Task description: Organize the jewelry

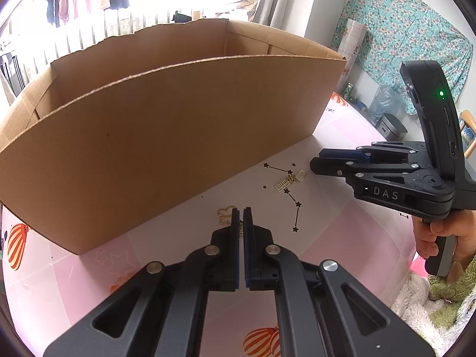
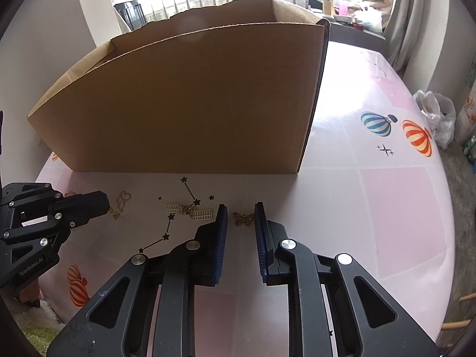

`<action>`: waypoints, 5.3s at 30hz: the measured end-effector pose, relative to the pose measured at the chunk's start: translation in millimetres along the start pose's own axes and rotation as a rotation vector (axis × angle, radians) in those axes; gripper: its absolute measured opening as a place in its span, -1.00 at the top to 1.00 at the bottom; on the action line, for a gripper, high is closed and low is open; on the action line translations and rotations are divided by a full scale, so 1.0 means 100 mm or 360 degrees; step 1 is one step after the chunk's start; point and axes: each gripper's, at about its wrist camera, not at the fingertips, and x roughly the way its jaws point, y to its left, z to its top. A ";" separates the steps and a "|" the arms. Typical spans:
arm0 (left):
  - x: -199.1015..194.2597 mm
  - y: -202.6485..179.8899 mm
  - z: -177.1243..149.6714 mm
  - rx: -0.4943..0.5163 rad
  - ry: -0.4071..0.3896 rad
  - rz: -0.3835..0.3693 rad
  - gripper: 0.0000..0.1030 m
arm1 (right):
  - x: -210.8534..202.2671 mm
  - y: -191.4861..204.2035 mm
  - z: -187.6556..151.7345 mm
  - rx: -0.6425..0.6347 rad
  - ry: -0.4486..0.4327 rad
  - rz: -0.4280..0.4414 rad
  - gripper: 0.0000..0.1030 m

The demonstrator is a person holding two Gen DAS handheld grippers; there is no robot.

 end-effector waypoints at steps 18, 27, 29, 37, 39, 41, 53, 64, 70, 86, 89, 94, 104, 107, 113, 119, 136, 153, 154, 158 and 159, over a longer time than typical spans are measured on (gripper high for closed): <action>0.02 0.02 -0.01 -0.0006 -0.0002 -0.0002 0.96 | -0.03 0.00 -0.02 -0.0067 -0.0013 -0.0029 0.88; 0.02 0.04 -0.01 -0.0008 -0.0005 0.0001 0.96 | -0.09 -0.02 -0.01 -0.0051 -0.0032 -0.0022 0.88; 0.02 0.04 -0.01 -0.0008 -0.0005 0.0000 0.96 | -0.11 -0.01 -0.01 -0.0048 -0.0042 -0.0024 0.88; -0.08 0.06 0.02 0.0006 -0.0071 -0.0022 0.96 | -0.25 -0.04 0.00 -0.0029 -0.0086 -0.0027 0.88; -0.12 0.06 0.02 0.0003 -0.0085 -0.0031 0.96 | -0.28 -0.05 0.00 -0.0022 -0.0106 -0.0023 0.88; -0.16 0.05 0.03 0.0002 -0.0101 -0.0036 0.96 | -0.32 -0.06 0.00 -0.0016 -0.0128 -0.0016 0.88; -0.54 0.08 0.13 -0.0024 -0.0234 -0.0142 0.96 | -0.76 -0.11 -0.03 0.0027 -0.0284 0.0087 0.88; -1.03 0.16 0.63 -0.0022 -0.0439 -0.0321 0.96 | -1.19 -0.12 0.60 -0.0083 -0.0479 0.0404 0.88; -0.72 0.32 1.08 -0.0084 -0.0320 -0.0303 0.96 | -0.81 -0.19 1.11 -0.0178 -0.0308 0.0489 0.88; 0.68 0.60 1.54 -0.0413 0.0426 -0.0339 0.95 | 0.43 0.16 1.66 -0.0534 0.0394 0.0401 0.88; 0.73 0.63 1.54 -0.0450 0.0468 -0.0339 0.95 | 0.50 0.21 1.67 -0.0582 0.0425 0.0345 0.88; 0.76 0.68 1.51 -0.0500 0.0521 -0.0336 0.94 | 0.61 0.28 1.68 -0.0607 0.0460 0.0310 0.88; 0.74 0.77 1.51 -0.0527 0.0497 -0.0347 0.71 | 0.74 0.32 1.75 -0.0619 0.0521 0.0268 0.88; 0.66 0.80 1.50 -0.0540 0.0461 -0.0340 0.71 | 0.80 0.34 1.76 -0.0607 0.0557 0.0275 0.88; 0.38 0.83 1.48 -0.0512 0.0341 -0.0292 0.70 | 0.88 0.41 1.77 -0.0632 0.0637 0.0324 0.87; 0.11 0.85 1.41 -0.0487 0.0234 -0.0246 0.66 | 0.99 0.48 1.76 -0.0646 0.0695 0.0303 0.81; -0.79 0.80 0.86 -0.0332 -0.0191 -0.0050 0.16 | -0.37 0.19 1.71 -0.0340 -0.0041 0.0582 0.05; -0.49 0.27 0.28 -0.0070 0.0039 0.0107 -0.59 | -0.78 -0.13 0.21 0.0036 -0.0286 0.0029 -0.82; -0.39 0.22 0.27 -0.0057 0.0078 0.0150 -0.59 | -0.67 -0.15 0.14 0.0081 -0.0224 -0.0068 -0.82; -0.02 0.10 0.22 0.0002 0.0186 0.0242 -0.59 | -0.27 -0.23 -0.08 0.0198 -0.0053 -0.0141 -0.82; 0.06 0.09 0.21 -0.0004 0.0222 0.0253 -0.59 | -0.21 -0.23 -0.11 0.0204 -0.0031 -0.0149 -0.82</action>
